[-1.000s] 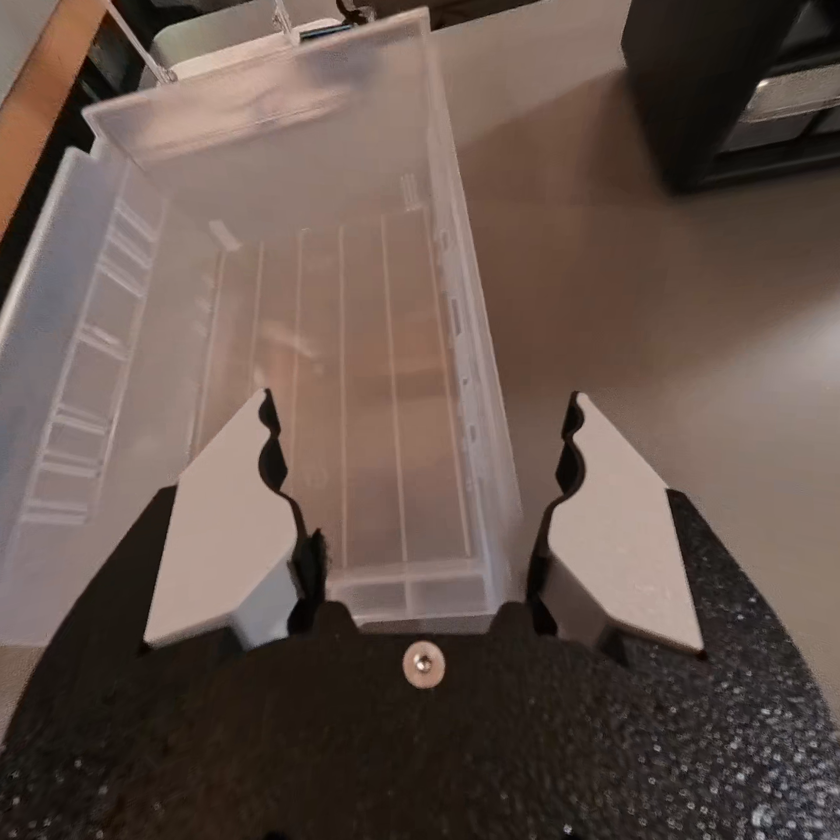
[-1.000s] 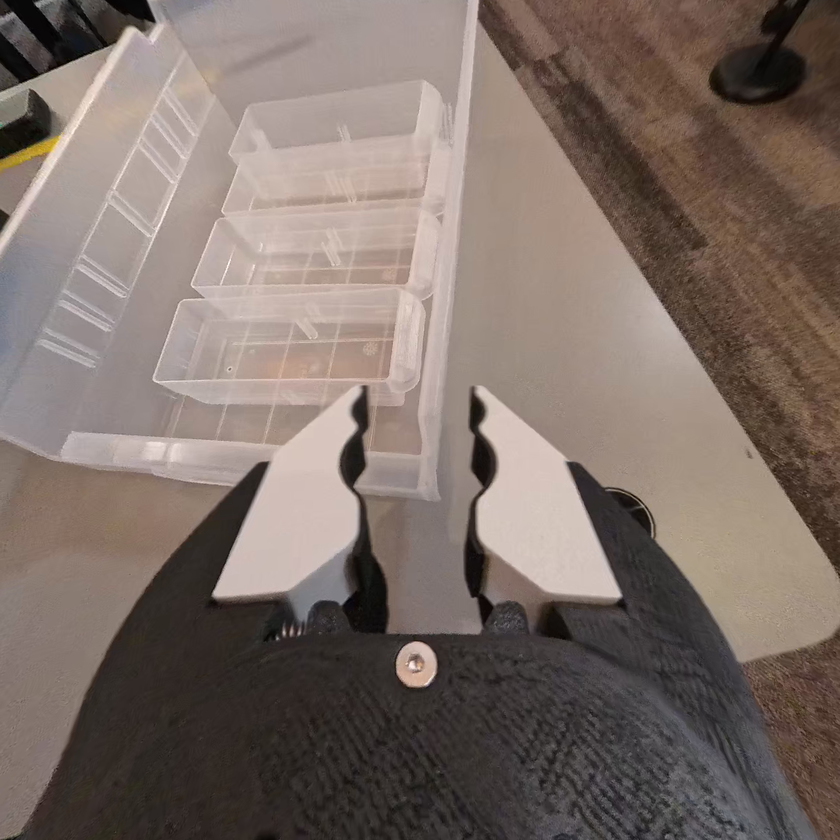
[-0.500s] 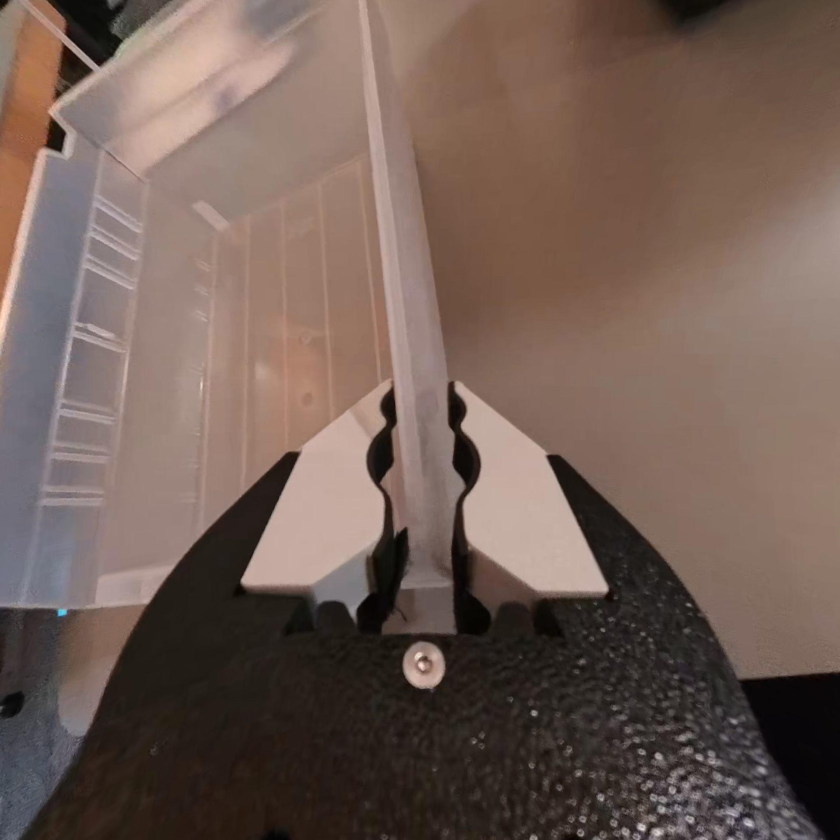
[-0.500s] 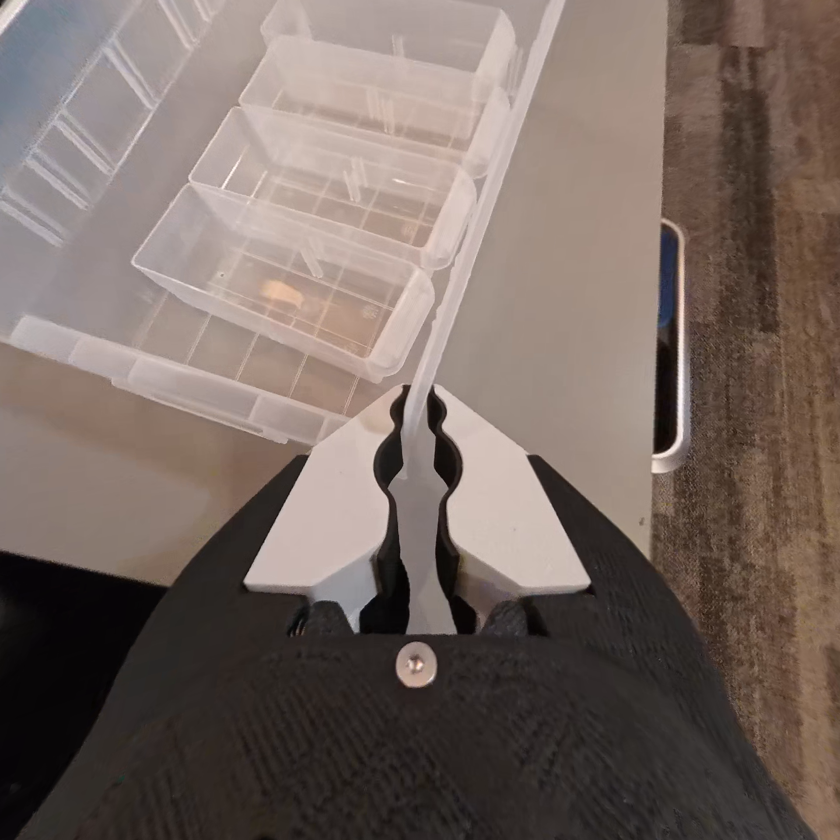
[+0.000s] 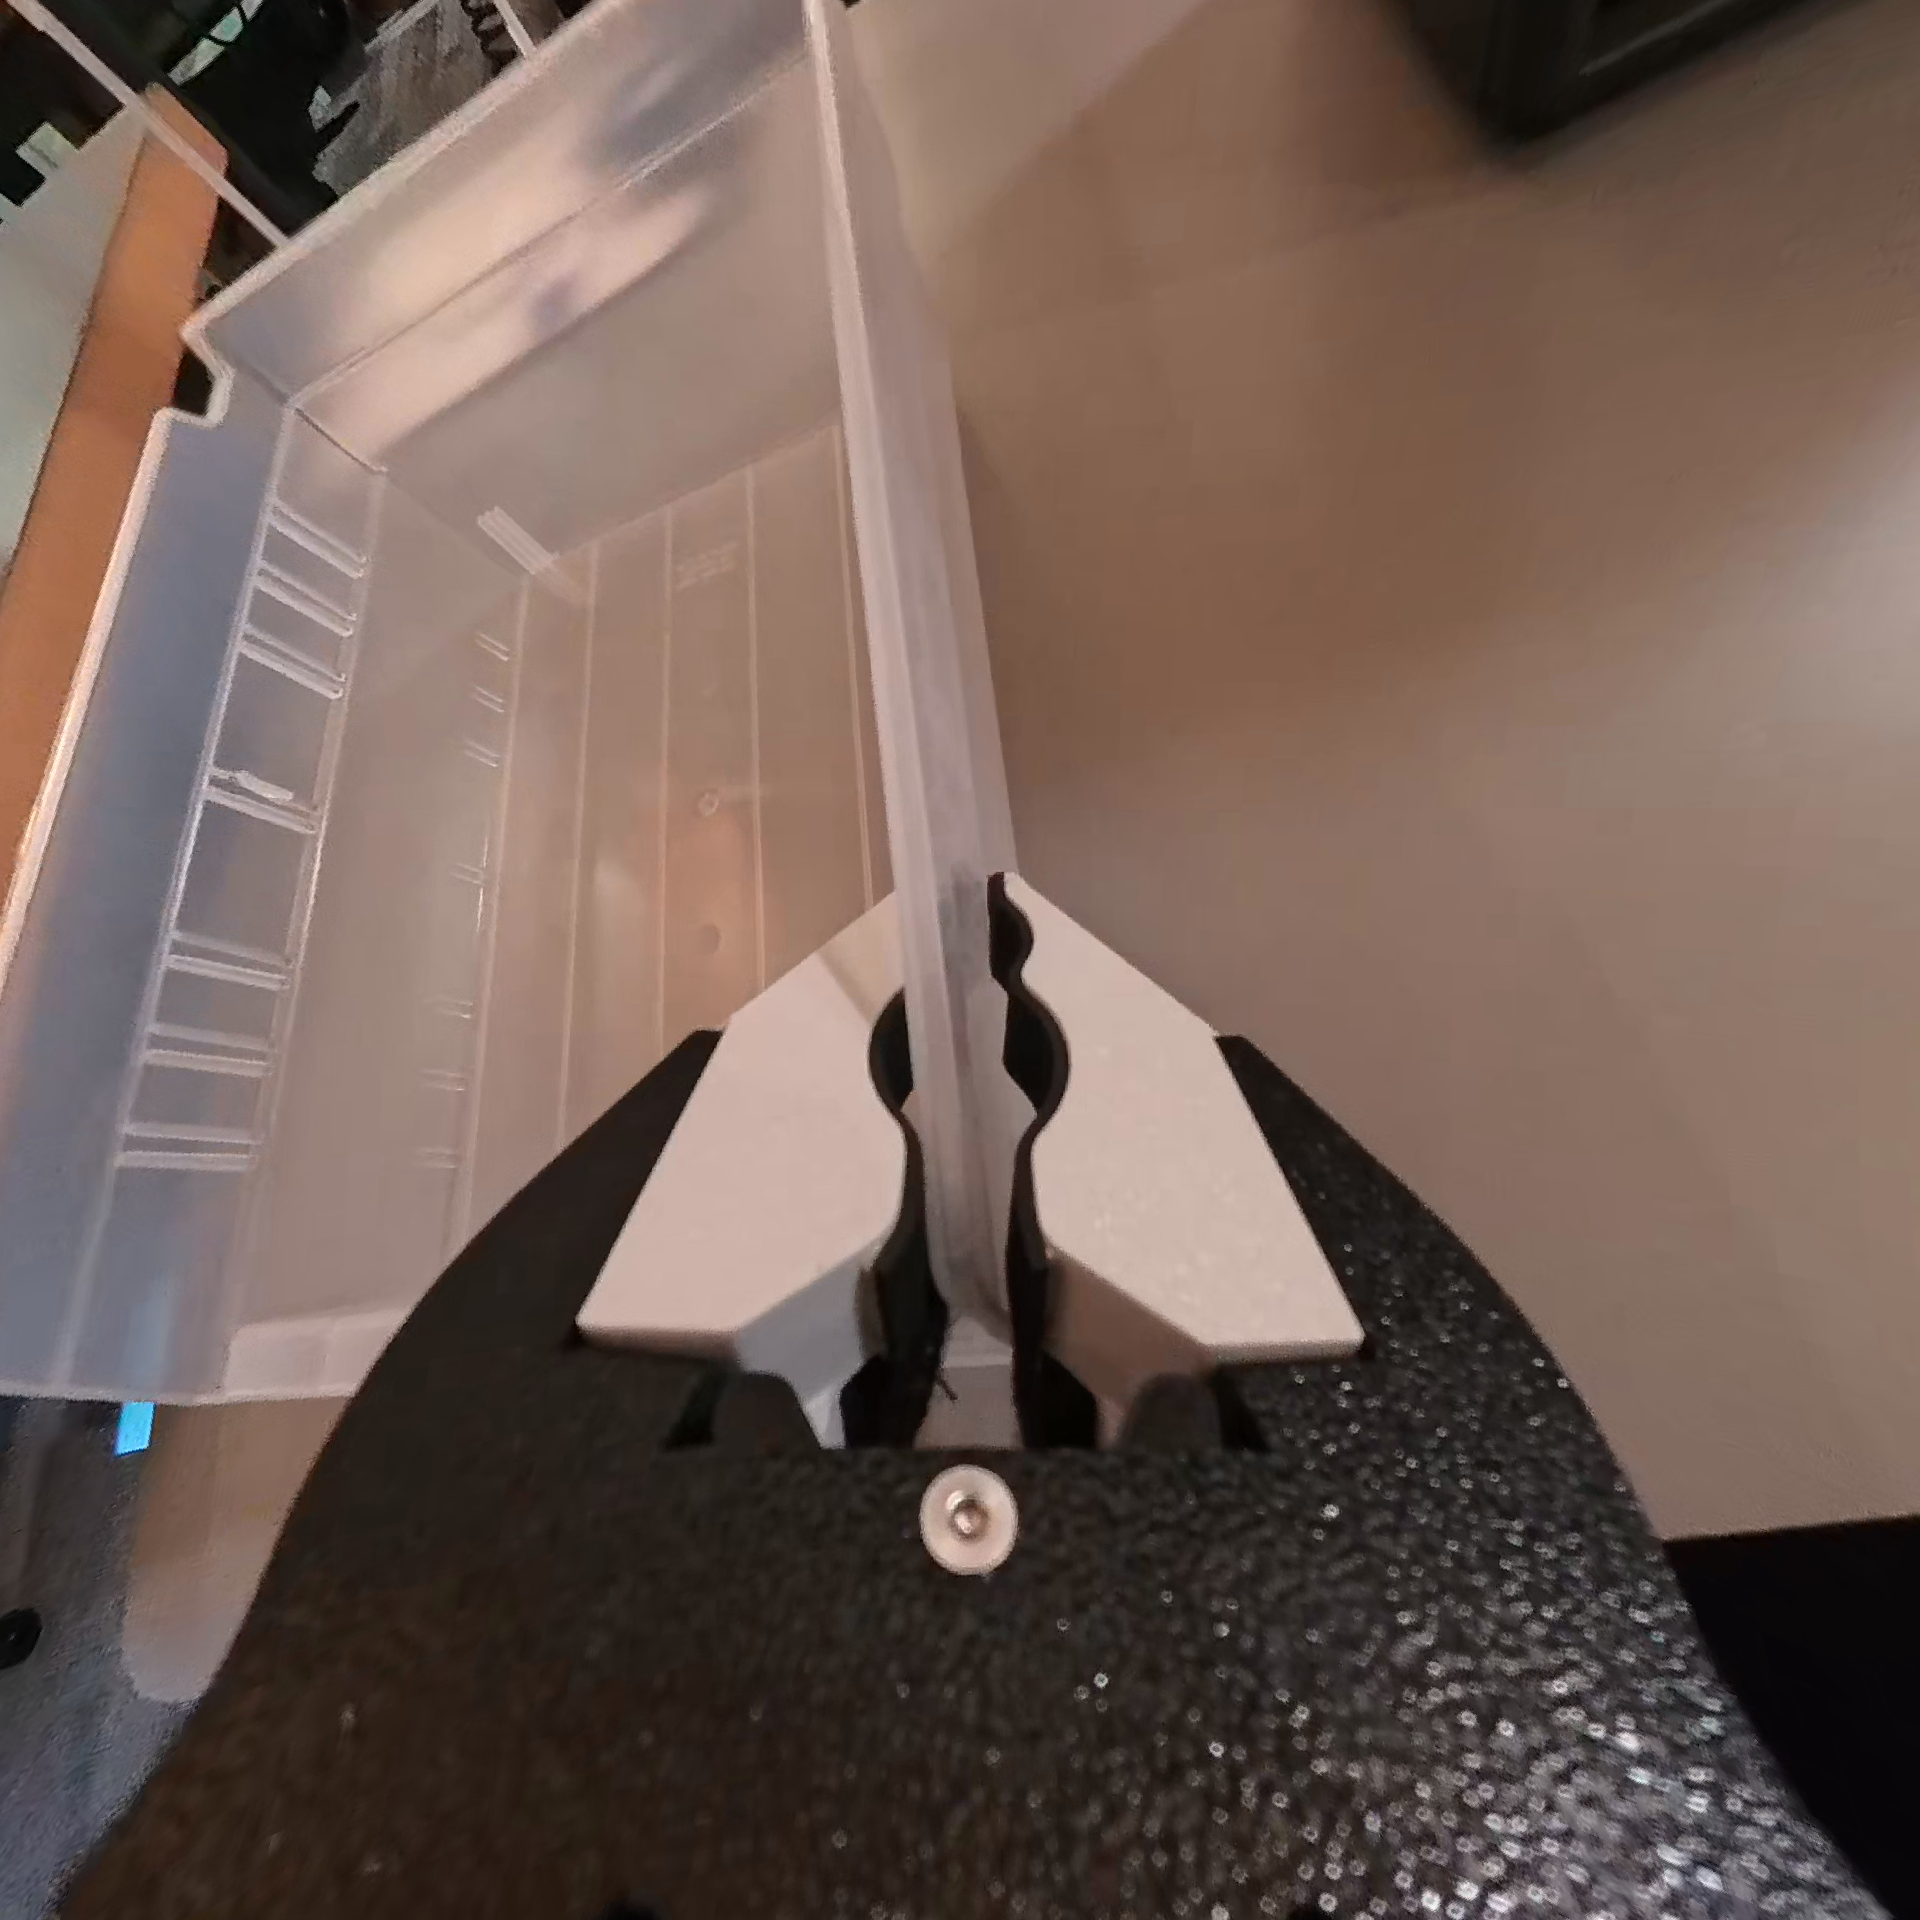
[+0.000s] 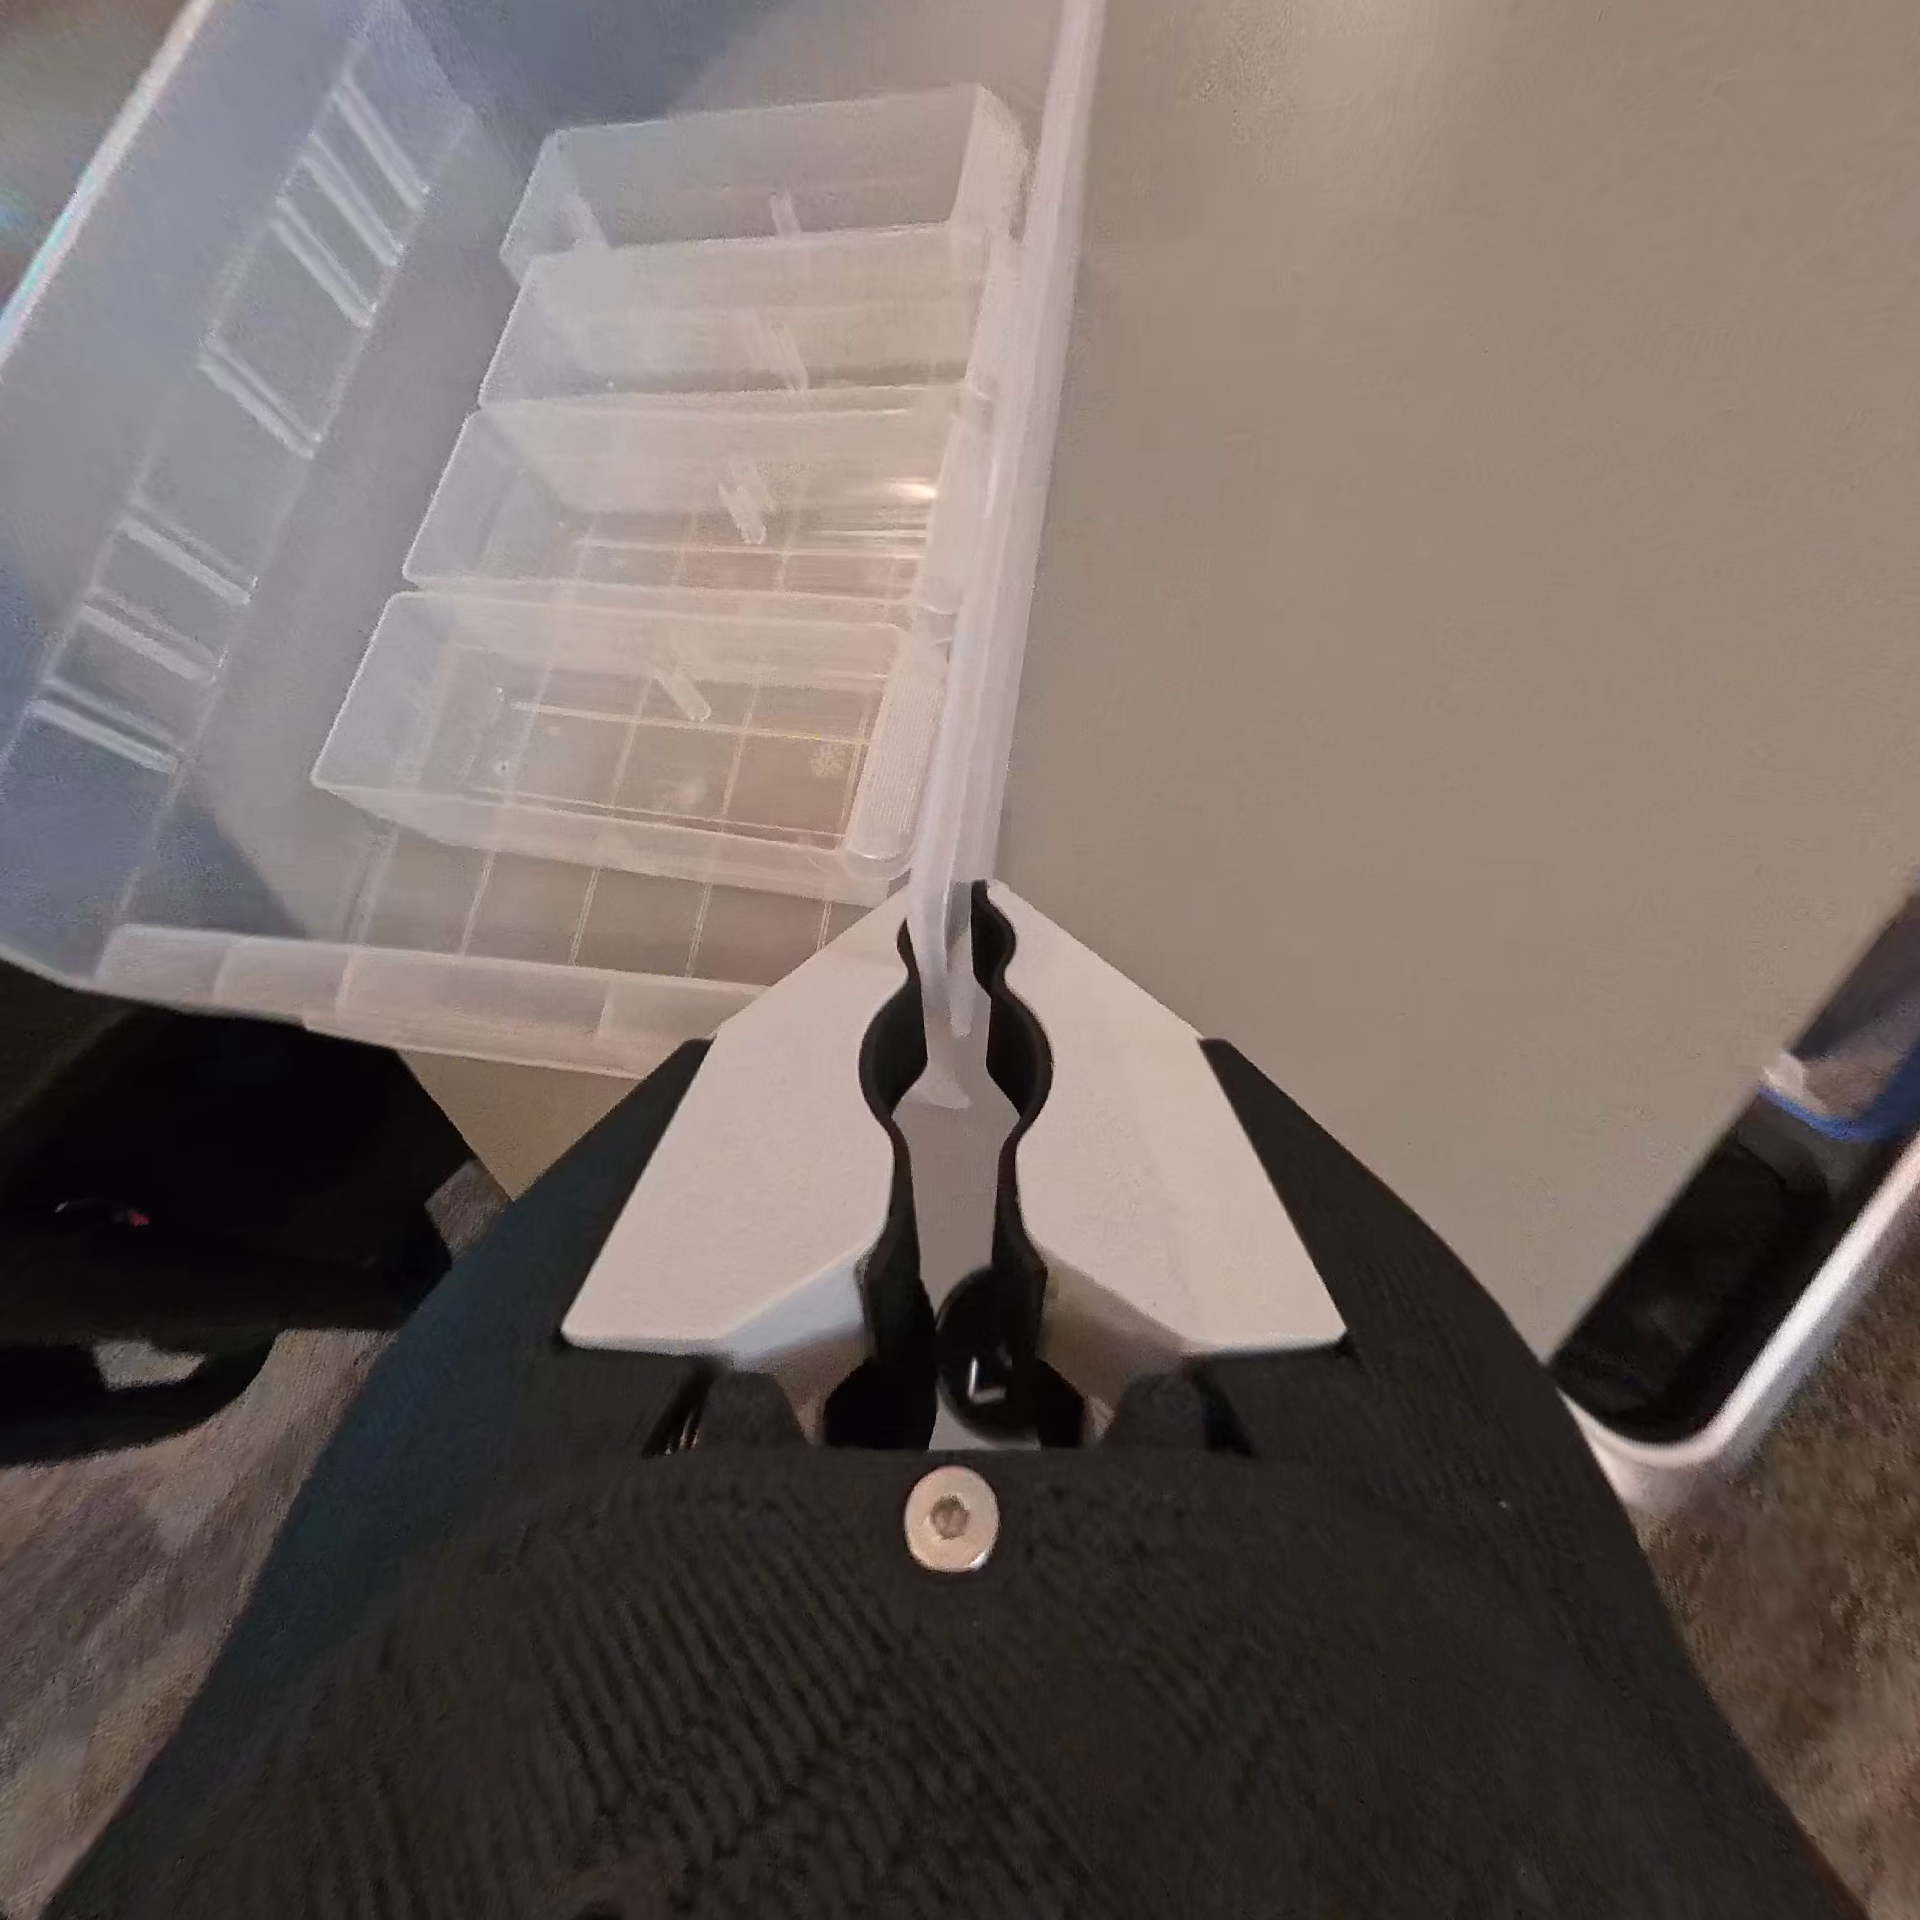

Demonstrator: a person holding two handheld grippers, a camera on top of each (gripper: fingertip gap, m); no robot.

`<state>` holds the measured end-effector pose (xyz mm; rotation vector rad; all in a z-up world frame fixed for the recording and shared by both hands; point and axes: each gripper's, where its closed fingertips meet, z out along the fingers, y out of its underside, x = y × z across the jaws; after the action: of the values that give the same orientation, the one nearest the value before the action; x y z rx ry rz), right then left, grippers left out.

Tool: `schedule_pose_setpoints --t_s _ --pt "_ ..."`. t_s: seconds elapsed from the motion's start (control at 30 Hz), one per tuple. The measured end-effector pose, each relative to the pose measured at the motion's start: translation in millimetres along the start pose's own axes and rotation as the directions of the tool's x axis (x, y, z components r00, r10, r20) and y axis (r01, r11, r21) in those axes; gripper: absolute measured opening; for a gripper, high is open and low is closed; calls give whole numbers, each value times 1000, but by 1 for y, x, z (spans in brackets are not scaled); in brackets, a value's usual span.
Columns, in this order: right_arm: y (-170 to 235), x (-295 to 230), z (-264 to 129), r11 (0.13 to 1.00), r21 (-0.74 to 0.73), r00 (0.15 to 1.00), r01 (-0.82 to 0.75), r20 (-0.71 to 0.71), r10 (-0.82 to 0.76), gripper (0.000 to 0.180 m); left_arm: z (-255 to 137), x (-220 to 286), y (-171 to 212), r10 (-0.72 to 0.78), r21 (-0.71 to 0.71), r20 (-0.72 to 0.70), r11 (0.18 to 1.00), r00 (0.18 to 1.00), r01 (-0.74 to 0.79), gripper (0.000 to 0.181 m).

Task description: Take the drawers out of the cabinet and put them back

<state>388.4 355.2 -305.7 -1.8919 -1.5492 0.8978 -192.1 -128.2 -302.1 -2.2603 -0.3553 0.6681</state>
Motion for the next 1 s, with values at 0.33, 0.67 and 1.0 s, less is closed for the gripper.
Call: schedule_pose_setpoints --t_s 0.33,0.67,1.0 --pt "-57 -30 68 970 -110 913 218 374 -162 4 -35 -4 -24 -77 74 31 994 997 75 3" --pt "-114 -103 143 936 -100 864 338 428 -266 3 -96 -38 -66 -68 268 159 963 985 23 3" --pt "-176 -215 245 941 -36 877 335 378 -298 4 -121 -75 -55 -26 303 100 953 995 -5 4"
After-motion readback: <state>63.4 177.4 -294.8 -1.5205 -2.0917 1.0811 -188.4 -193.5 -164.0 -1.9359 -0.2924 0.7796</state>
